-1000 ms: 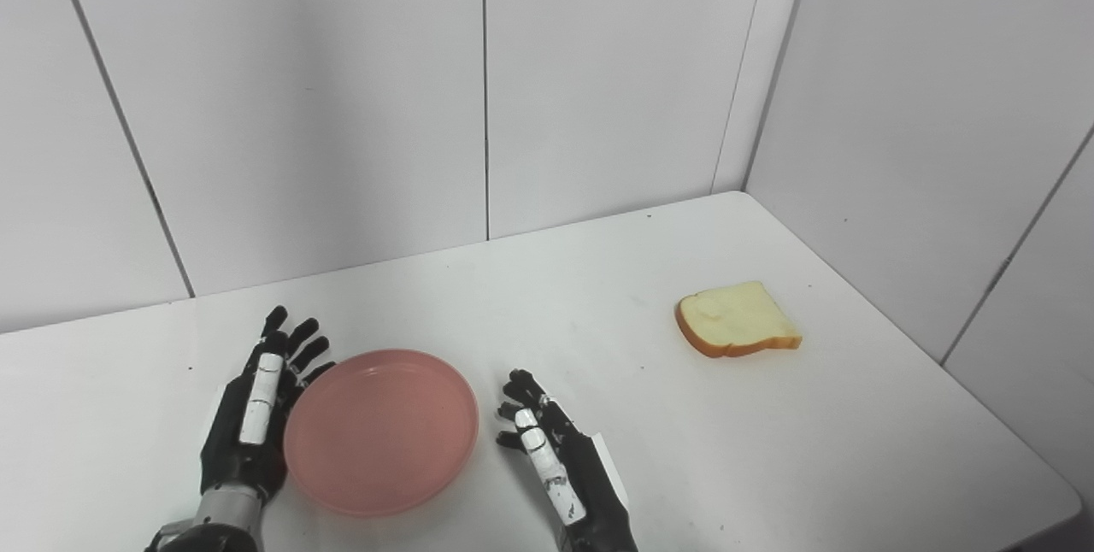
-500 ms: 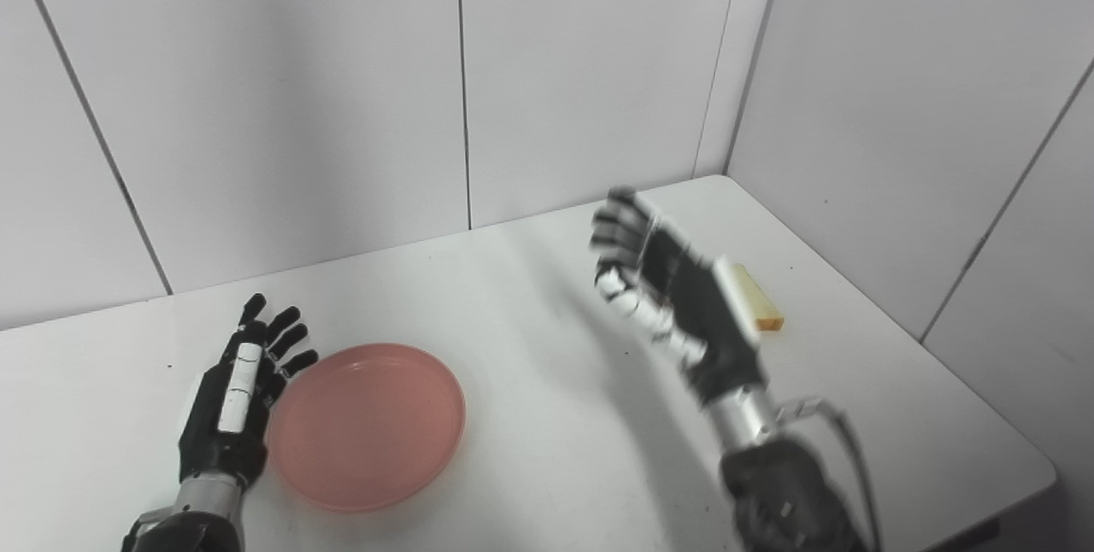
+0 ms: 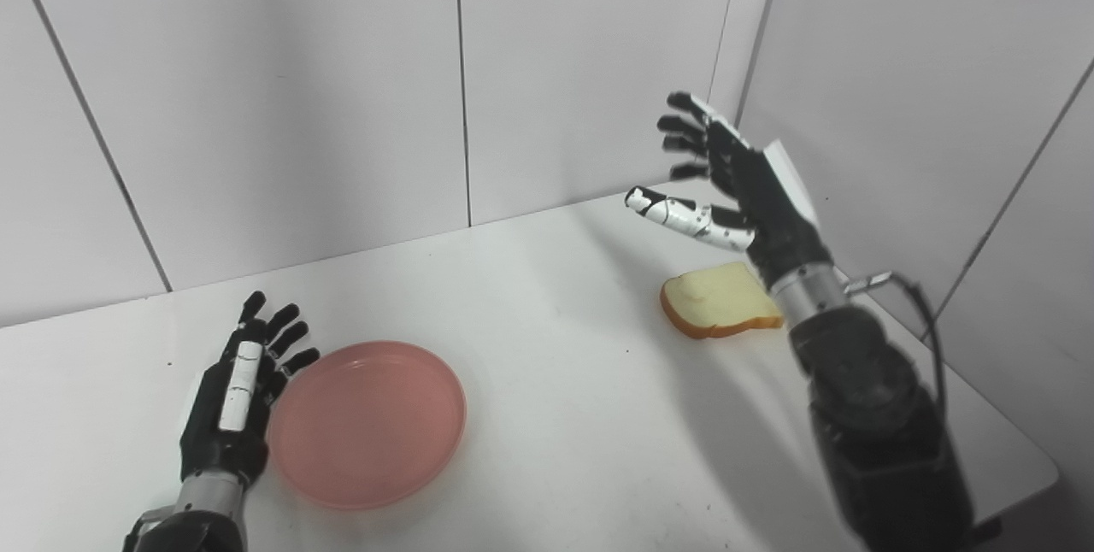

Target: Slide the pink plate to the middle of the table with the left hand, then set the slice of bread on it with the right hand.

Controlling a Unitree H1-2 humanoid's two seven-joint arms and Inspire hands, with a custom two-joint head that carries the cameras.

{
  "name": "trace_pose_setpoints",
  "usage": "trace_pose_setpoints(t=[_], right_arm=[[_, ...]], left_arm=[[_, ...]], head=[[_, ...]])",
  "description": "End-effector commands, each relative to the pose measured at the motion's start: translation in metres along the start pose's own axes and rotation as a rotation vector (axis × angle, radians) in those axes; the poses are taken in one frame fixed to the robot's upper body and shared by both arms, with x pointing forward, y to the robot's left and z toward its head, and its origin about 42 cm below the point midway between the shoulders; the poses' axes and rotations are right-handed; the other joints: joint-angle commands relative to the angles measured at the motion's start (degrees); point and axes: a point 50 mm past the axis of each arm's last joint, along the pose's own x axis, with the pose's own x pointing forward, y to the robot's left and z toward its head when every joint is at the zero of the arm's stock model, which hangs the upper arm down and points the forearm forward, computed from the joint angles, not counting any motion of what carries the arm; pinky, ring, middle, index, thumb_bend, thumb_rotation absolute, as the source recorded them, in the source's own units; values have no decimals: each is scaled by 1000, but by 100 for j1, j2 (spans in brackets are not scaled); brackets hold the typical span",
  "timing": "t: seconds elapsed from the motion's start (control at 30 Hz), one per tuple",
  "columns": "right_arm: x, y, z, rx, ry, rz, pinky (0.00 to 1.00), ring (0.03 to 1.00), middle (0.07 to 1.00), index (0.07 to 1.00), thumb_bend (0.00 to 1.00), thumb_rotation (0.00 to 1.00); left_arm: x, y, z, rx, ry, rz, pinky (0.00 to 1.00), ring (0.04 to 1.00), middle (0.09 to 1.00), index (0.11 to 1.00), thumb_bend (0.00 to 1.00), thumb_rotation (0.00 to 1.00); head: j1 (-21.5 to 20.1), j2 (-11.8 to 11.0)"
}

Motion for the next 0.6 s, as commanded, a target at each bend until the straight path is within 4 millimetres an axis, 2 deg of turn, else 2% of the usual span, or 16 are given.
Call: trace_pose_setpoints(t=[0.0, 0.17, 0.23, 0.3, 0.37, 0.57], right_arm=[[13, -37, 14, -238, -91, 51, 934, 970, 962, 960, 962, 561], [28, -56, 6, -497, 4, 179, 890, 976, 968, 943, 999, 527], [33, -61, 3, -604, 46, 238, 914, 980, 976, 945, 1000, 547], [38, -65, -1, -687, 84, 300, 966, 969, 965, 938, 1000, 506], [42, -68, -5, -733, 113, 348, 984, 955, 946, 921, 1000, 427], [55, -69, -24, -803, 200, 534, 978, 969, 955, 937, 1000, 397]], left_arm=[[-10, 0, -21, -16, 96, 11, 741, 859, 875, 955, 848, 748], [-10, -1, -21, -12, 94, 10, 740, 854, 871, 953, 841, 749], [-10, -2, -21, -11, 94, 8, 740, 859, 874, 953, 840, 758], [-9, -2, -21, -14, 95, 11, 747, 863, 877, 958, 835, 754], [-8, -3, -21, -15, 97, 14, 745, 860, 879, 963, 826, 752], [-7, -6, -22, -20, 100, 8, 756, 865, 873, 959, 829, 751]], head=[[8, 5], [47, -11], [47, -11], [54, -22], [56, -28], [79, -25]])
